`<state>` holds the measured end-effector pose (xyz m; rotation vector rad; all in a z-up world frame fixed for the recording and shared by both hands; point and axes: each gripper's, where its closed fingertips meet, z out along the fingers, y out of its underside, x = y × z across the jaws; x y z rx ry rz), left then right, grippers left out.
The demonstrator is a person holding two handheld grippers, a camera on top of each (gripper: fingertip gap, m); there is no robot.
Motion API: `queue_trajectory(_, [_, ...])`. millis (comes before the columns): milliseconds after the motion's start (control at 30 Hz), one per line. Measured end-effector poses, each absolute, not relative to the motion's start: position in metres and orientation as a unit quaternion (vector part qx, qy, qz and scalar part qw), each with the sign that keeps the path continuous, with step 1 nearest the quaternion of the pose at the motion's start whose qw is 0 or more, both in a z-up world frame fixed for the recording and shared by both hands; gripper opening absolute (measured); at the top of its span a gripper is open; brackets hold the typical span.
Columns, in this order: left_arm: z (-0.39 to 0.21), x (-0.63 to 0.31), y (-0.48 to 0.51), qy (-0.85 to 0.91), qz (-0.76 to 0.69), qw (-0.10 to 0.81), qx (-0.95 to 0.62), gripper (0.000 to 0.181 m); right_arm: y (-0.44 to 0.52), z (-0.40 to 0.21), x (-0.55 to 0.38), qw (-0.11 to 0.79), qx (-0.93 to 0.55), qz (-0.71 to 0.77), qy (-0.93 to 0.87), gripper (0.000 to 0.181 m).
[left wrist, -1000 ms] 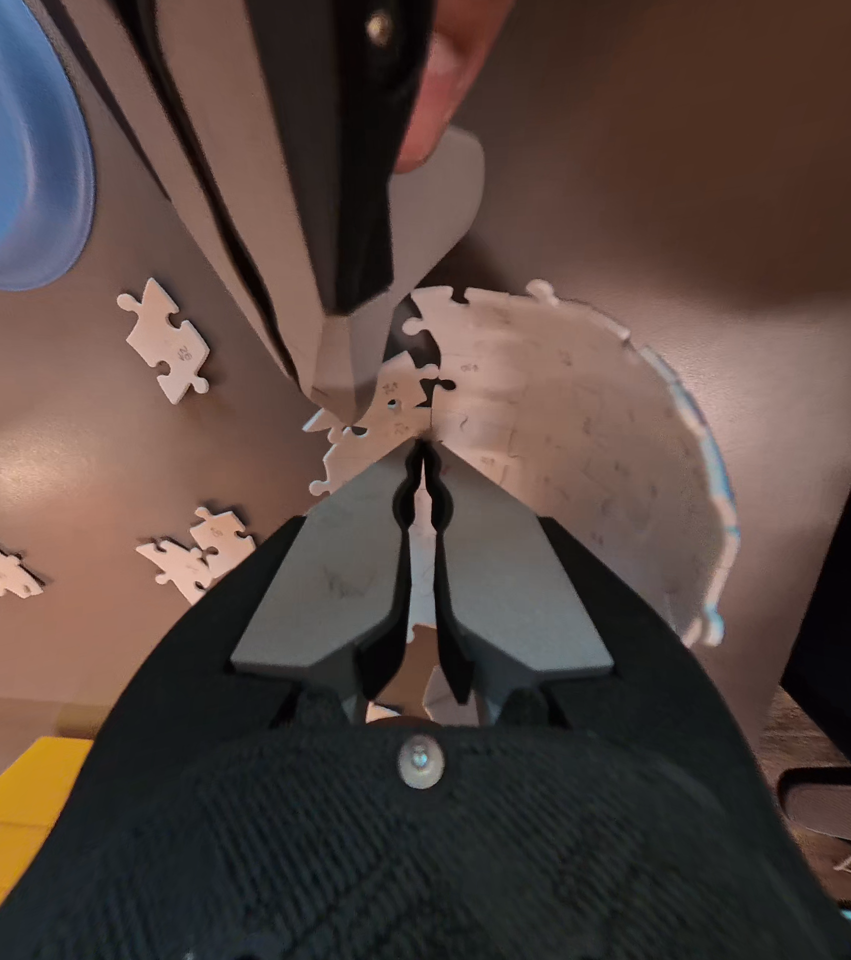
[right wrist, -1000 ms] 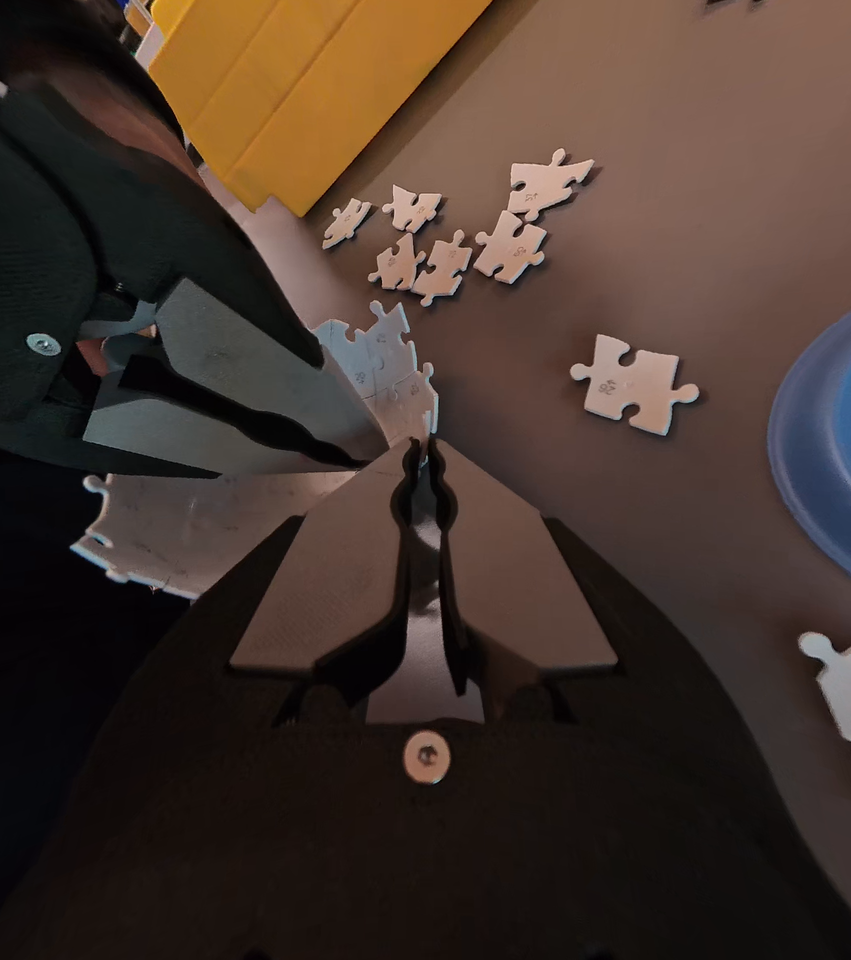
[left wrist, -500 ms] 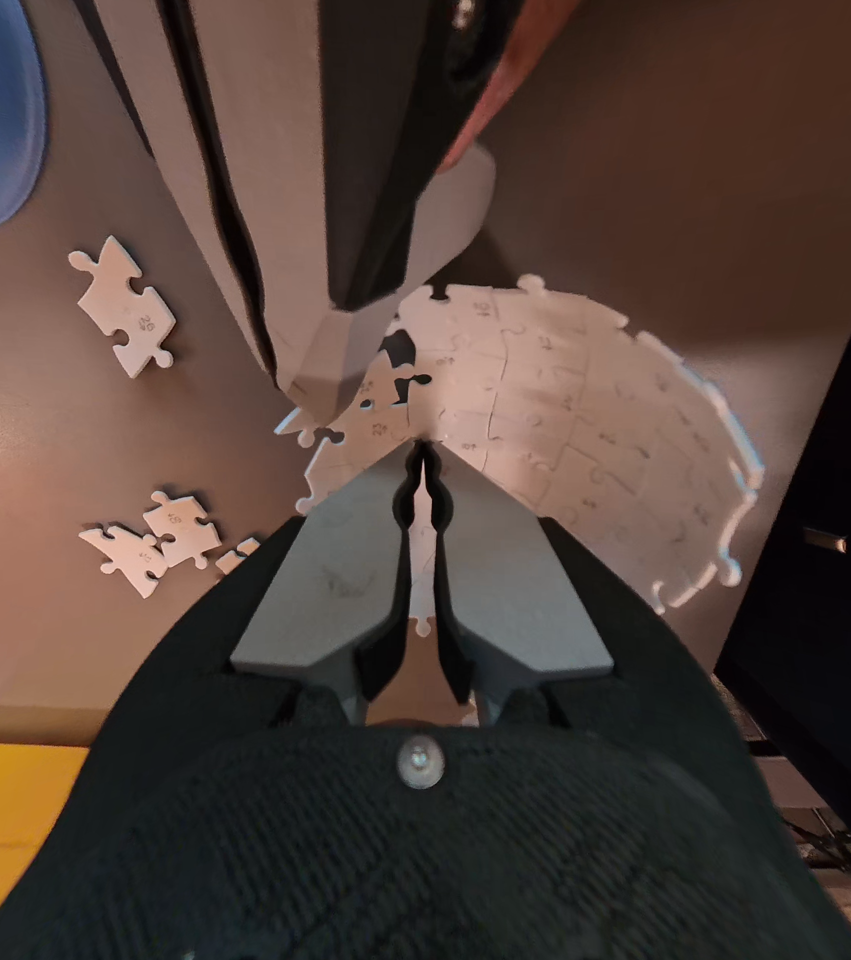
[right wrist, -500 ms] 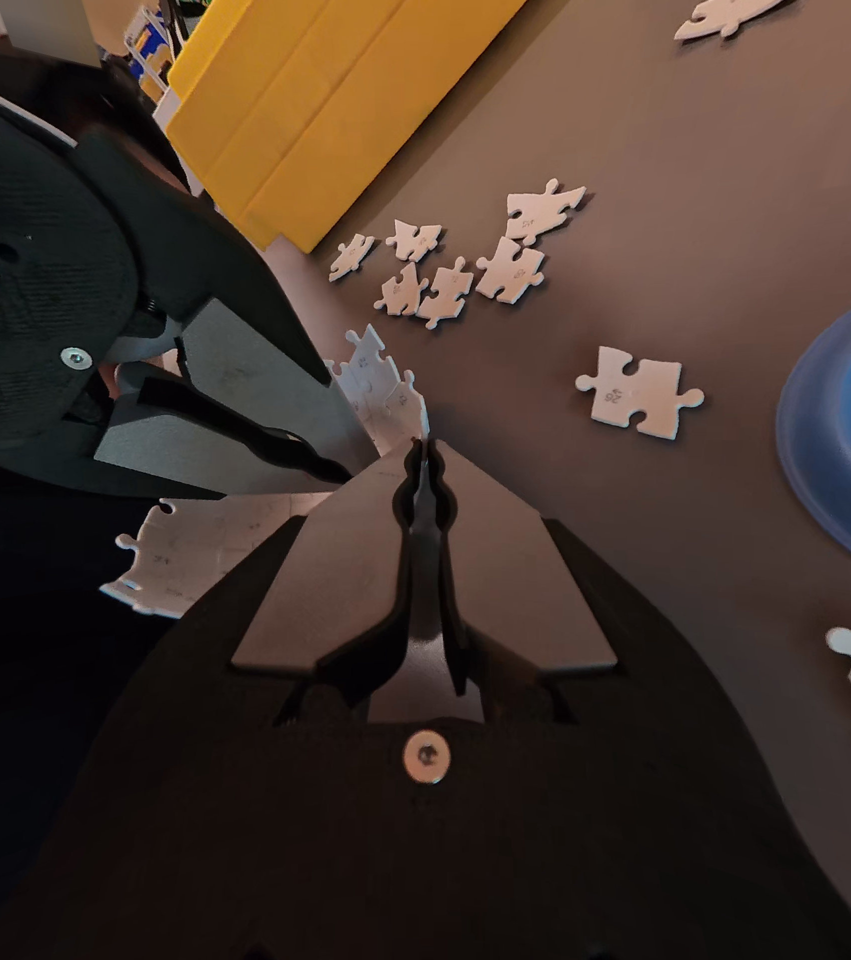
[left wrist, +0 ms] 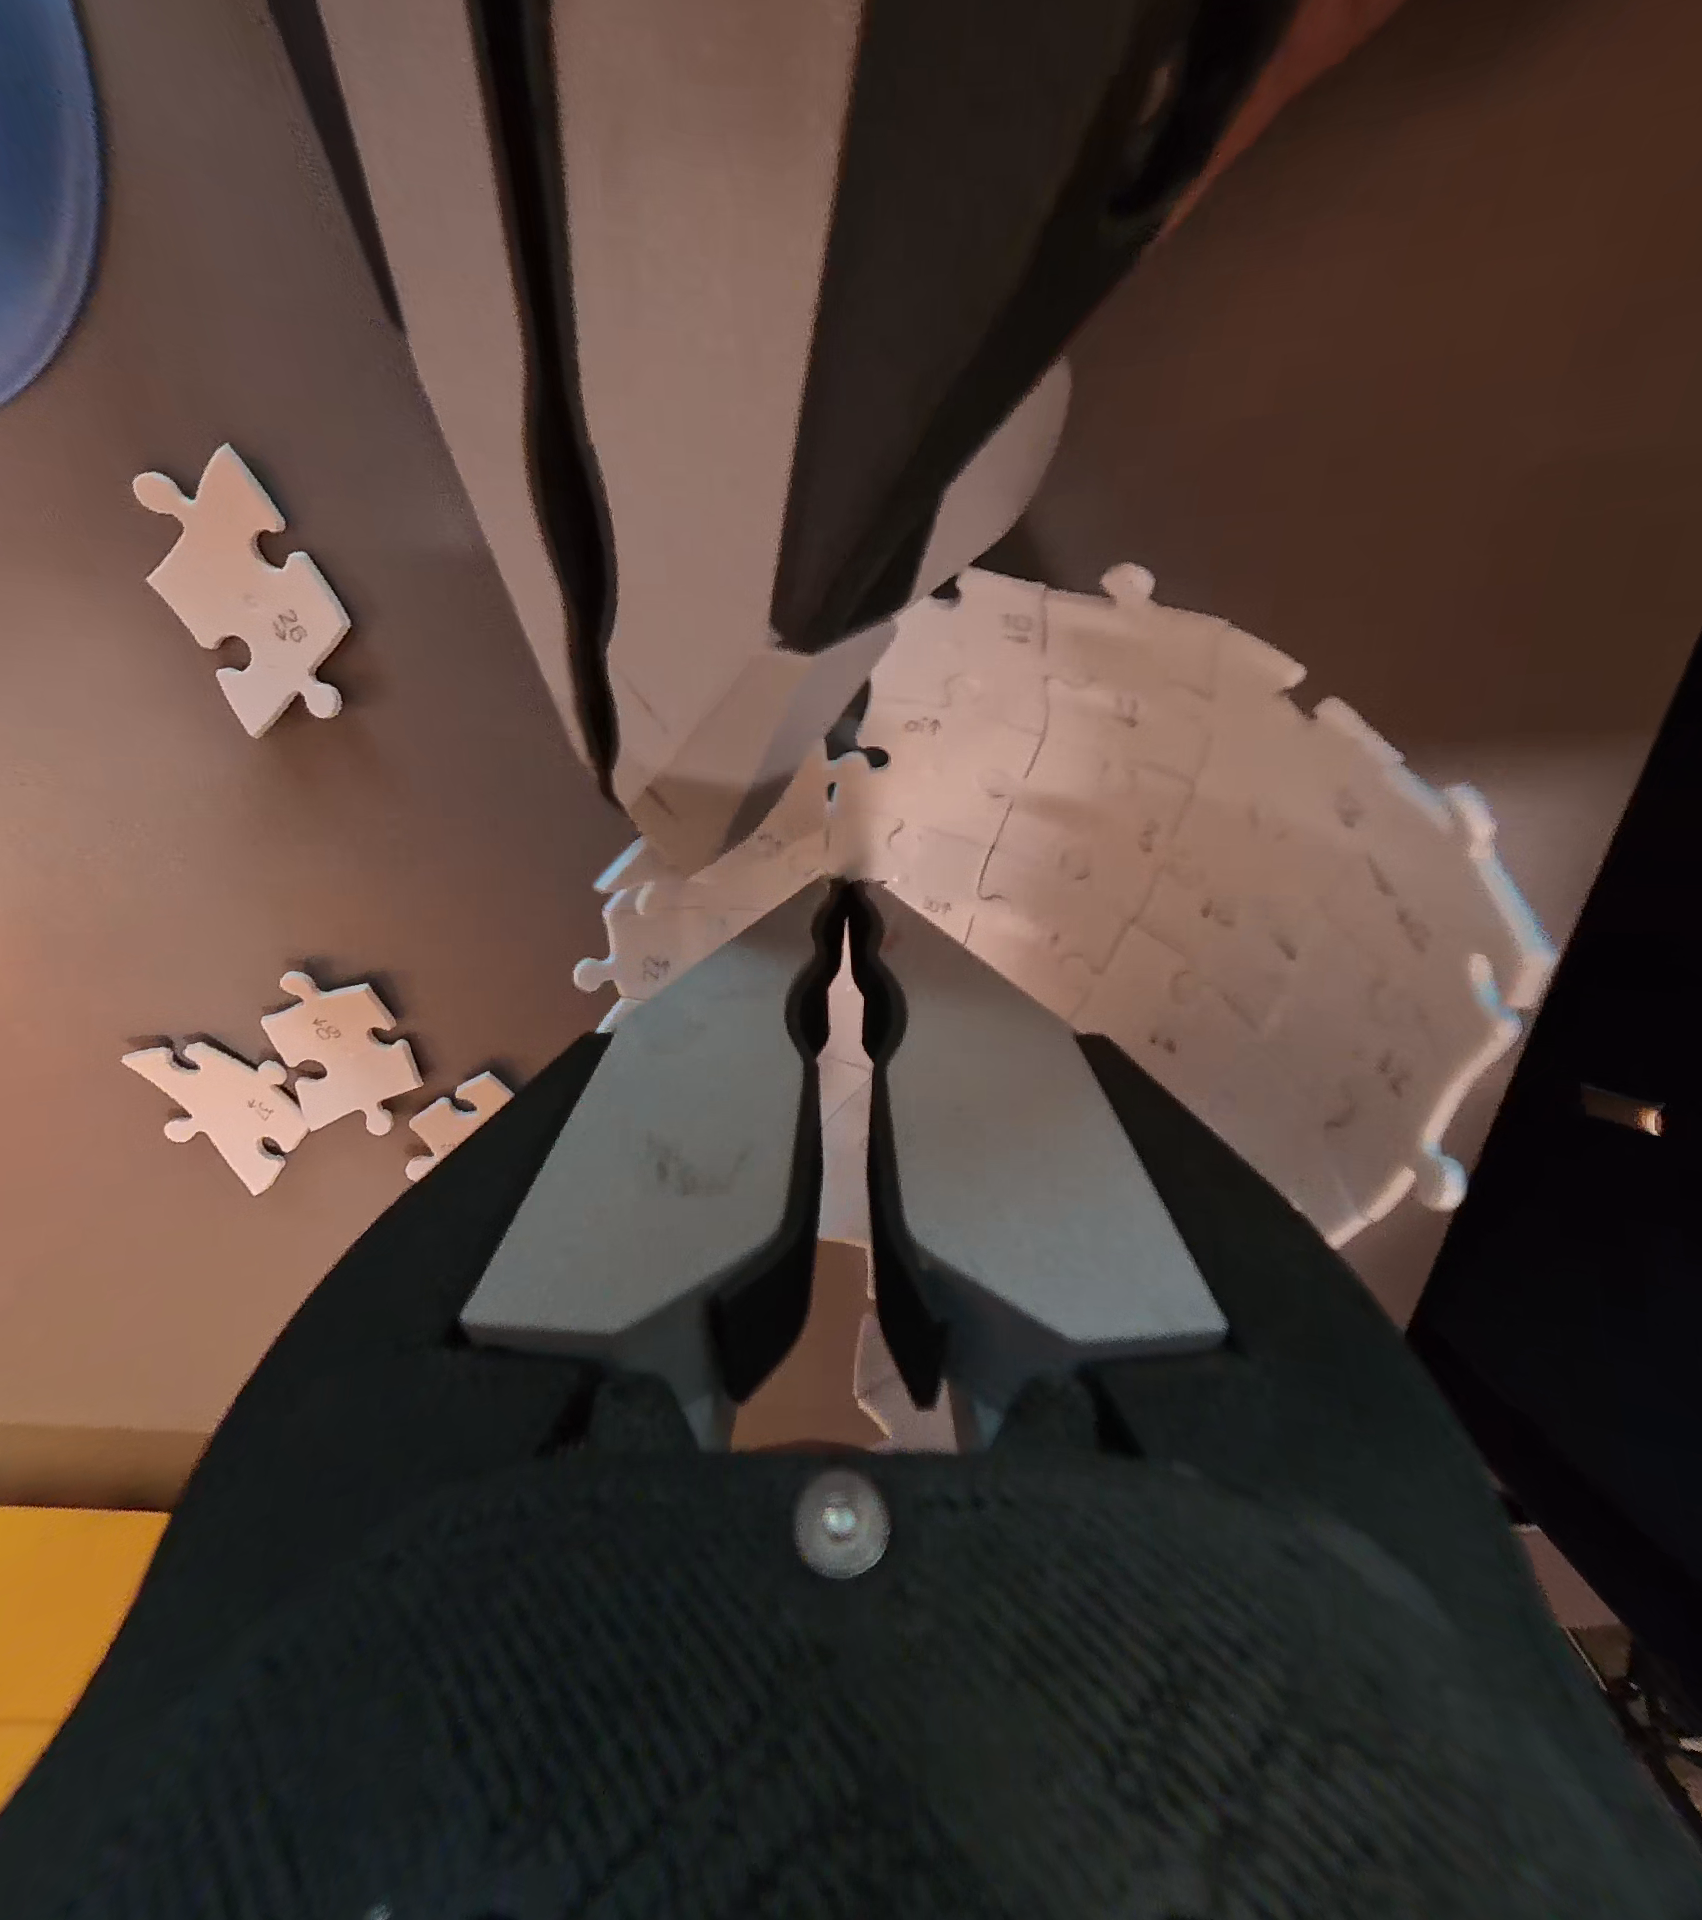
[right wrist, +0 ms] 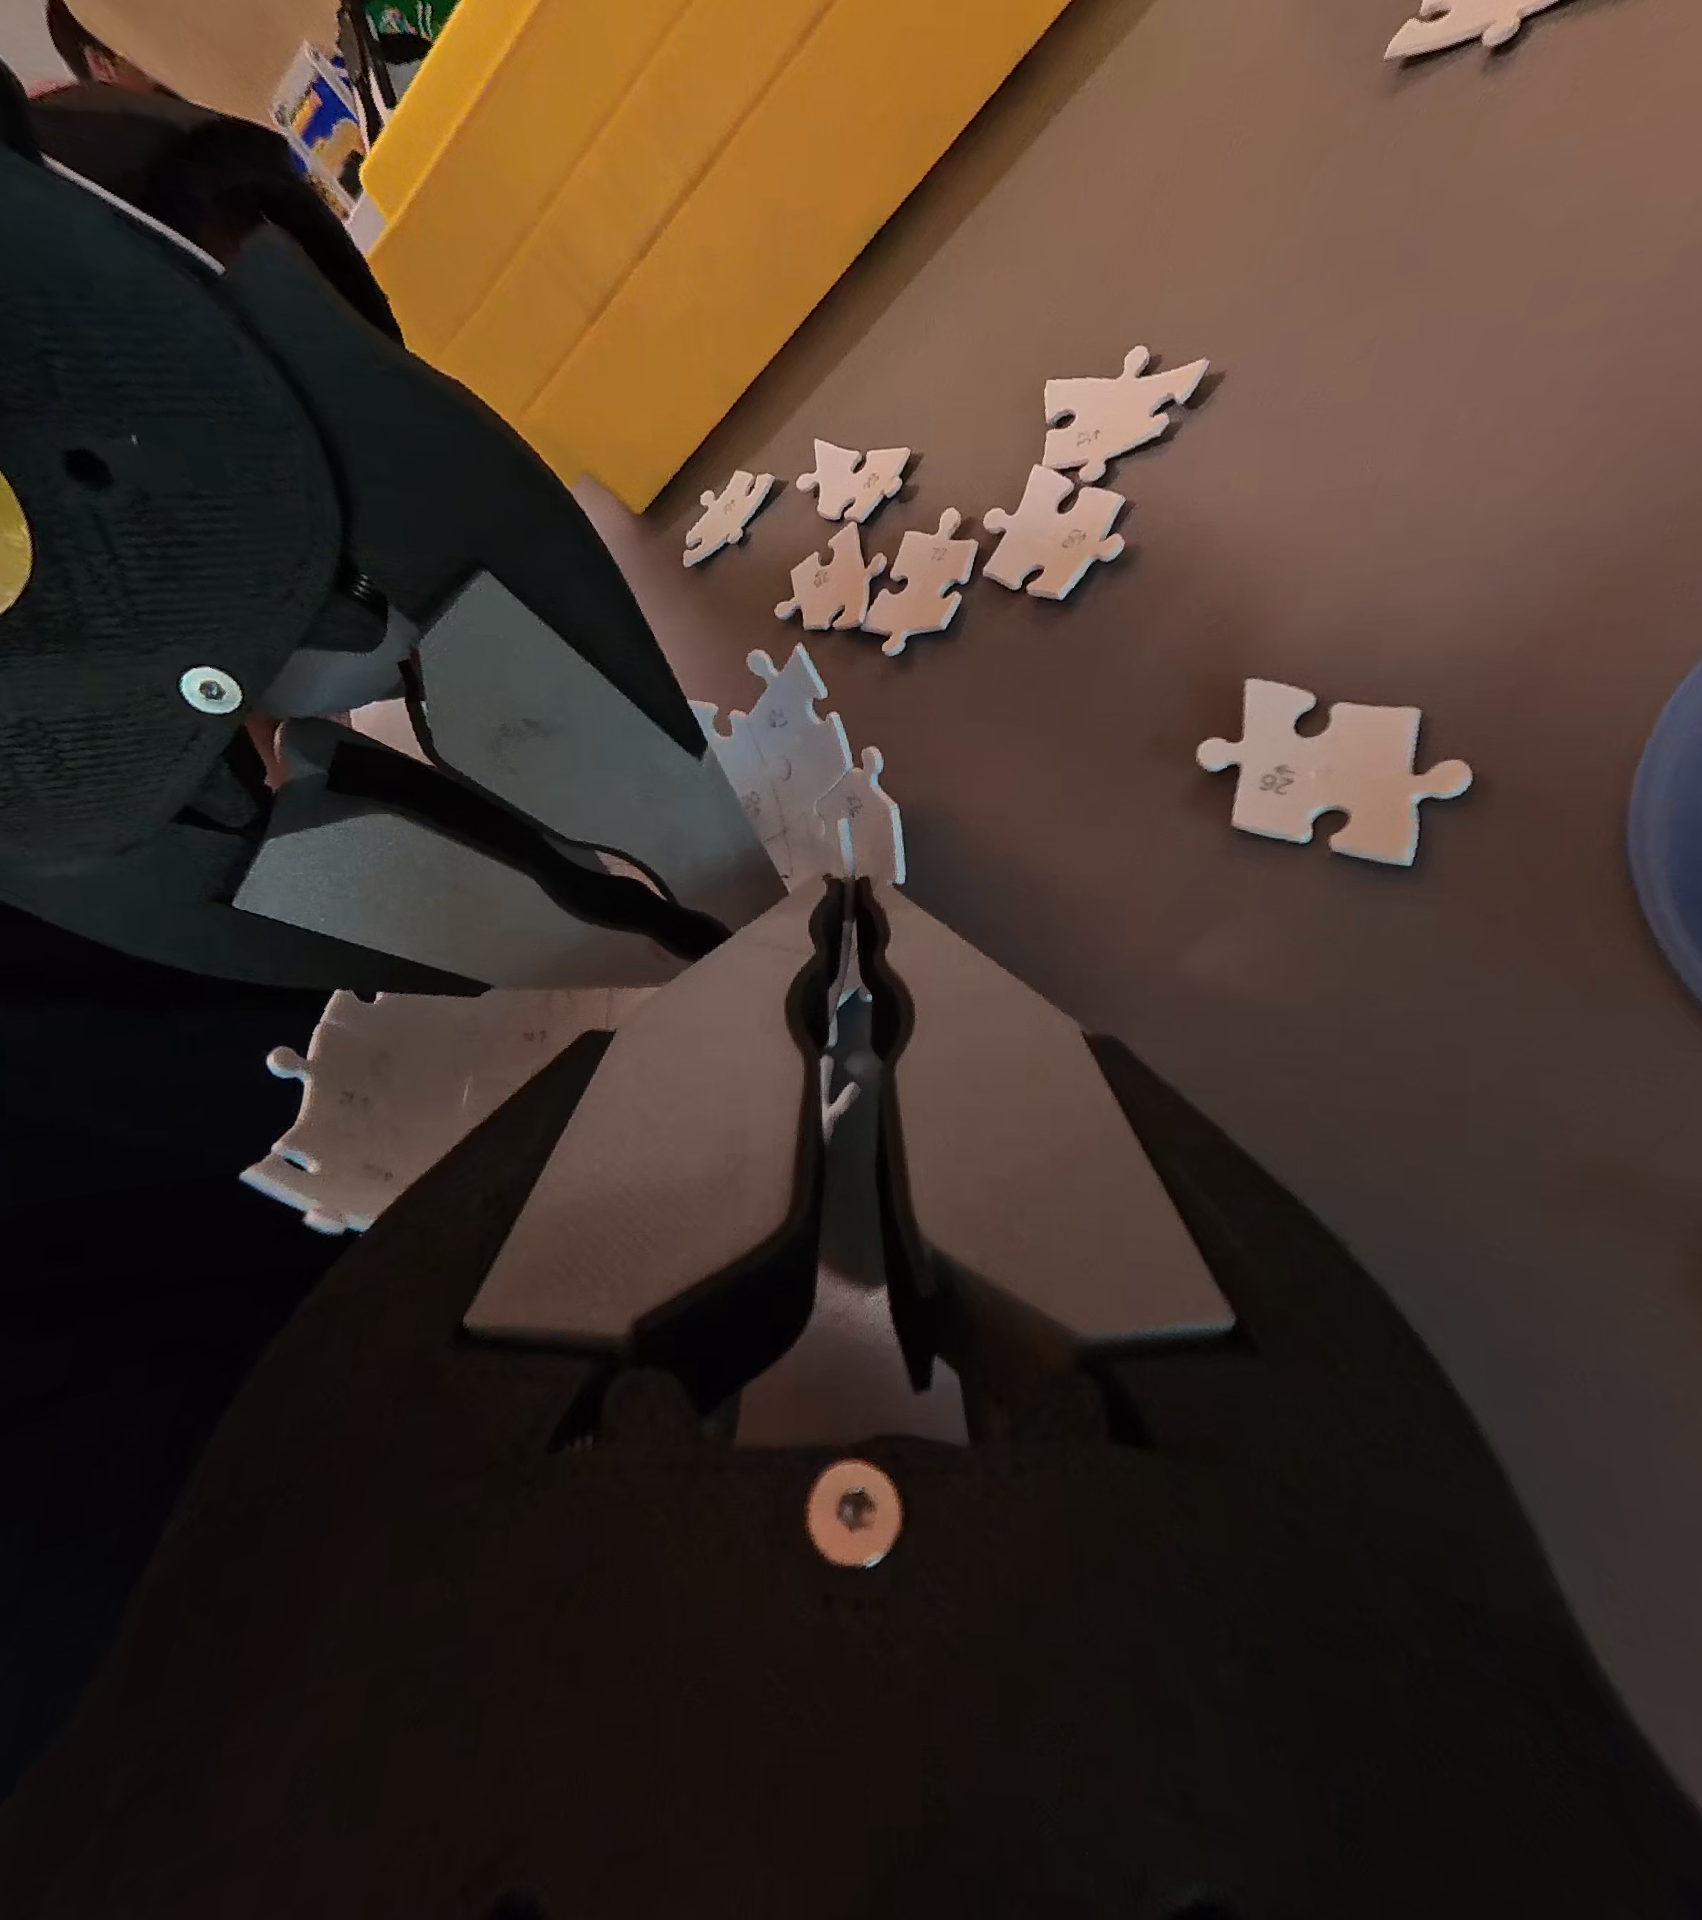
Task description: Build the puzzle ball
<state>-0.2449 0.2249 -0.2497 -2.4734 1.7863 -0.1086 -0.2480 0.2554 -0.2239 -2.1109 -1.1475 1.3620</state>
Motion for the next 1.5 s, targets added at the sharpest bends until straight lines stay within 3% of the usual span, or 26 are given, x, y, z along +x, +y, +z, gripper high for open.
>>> queue_trajectory(33, [-0.25,-0.245,0.225,0.584,-0.036,0.044,-0.81,0.0,0.255,-0.224,-0.248,0.188,-0.751,0.485,-0.407,0.0])
queue_trajectory(733, [-0.237,-0.241,0.229,0.604,-0.013,0.084,-0.793,0.0,0.263,-0.237,-0.247,0.156,-0.763,0.468,-0.417,0.0])
queue_trajectory(1500, [-0.251,-0.247,0.235,0.677,0.03,0.034,-0.735,0.0,0.262,-0.238,-0.259,0.112,-0.749,0.487,-0.436,0.0])
